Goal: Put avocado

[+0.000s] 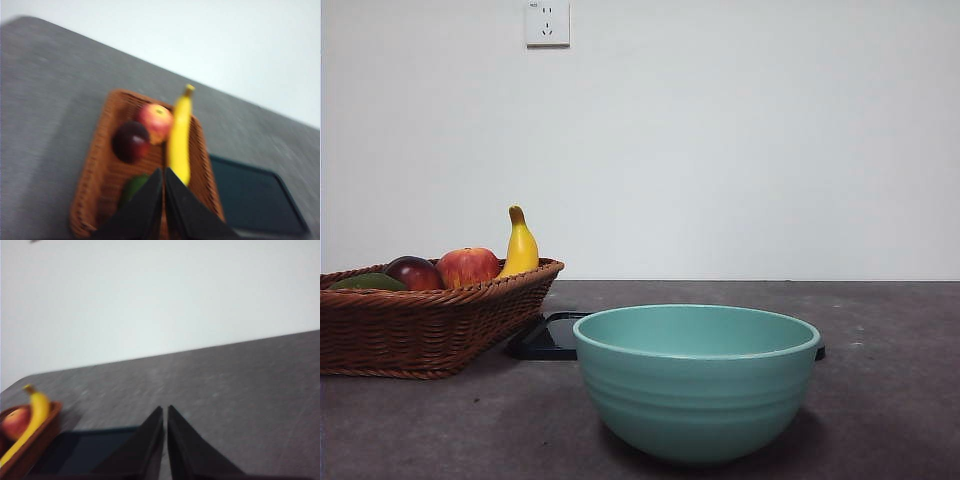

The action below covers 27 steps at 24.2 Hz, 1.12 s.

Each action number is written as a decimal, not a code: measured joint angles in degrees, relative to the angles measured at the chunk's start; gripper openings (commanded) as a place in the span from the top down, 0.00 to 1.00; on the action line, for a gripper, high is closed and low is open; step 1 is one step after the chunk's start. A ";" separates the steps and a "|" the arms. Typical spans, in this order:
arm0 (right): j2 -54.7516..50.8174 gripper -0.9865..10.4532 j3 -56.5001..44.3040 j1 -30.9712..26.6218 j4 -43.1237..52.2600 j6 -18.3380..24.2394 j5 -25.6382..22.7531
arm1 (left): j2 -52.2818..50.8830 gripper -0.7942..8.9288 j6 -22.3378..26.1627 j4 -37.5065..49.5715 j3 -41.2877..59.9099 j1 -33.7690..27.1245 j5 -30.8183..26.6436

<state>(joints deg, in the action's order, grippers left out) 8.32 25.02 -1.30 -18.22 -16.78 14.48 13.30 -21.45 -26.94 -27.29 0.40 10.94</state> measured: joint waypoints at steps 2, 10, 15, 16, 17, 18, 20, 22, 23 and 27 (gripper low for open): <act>2.93 0.91 3.74 0.00 -3.78 0.66 2.38 | 2.67 0.91 2.01 -3.39 -3.67 0.00 2.93; 15.98 0.91 17.40 0.46 -19.67 6.64 13.03 | 11.08 0.91 11.69 -16.24 -15.89 0.02 11.65; 22.58 0.91 23.93 3.56 -27.98 9.18 15.34 | 14.43 0.91 14.91 -22.34 -20.06 0.66 16.04; 23.63 0.91 25.20 4.46 -29.24 9.66 15.34 | 14.99 0.91 15.43 -23.82 -20.83 0.96 16.81; 24.46 0.91 26.23 5.29 -30.23 10.05 15.37 | 15.50 0.91 16.00 -25.07 -21.49 1.18 17.46; 25.35 0.91 27.43 6.29 -31.32 10.49 15.39 | 16.06 0.91 16.46 -26.32 -22.23 1.46 17.79; 26.82 0.91 29.44 8.22 -33.40 11.28 15.37 | 16.87 0.91 17.35 -28.46 -23.37 1.99 17.94; 28.68 0.91 31.91 11.41 -37.29 12.81 15.39 | 17.75 0.91 18.18 -31.34 -24.28 2.67 18.23; 29.42 0.91 32.63 12.98 -38.75 13.73 15.39 | 17.97 0.91 18.58 -32.24 -24.52 2.93 18.91; 31.41 0.91 33.03 18.40 -42.14 16.35 15.37 | 18.14 0.91 19.06 -33.55 -24.85 3.28 19.19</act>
<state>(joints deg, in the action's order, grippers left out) 39.72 58.04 17.10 -60.36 -0.43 29.85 31.44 -2.39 -60.49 -52.14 3.68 30.13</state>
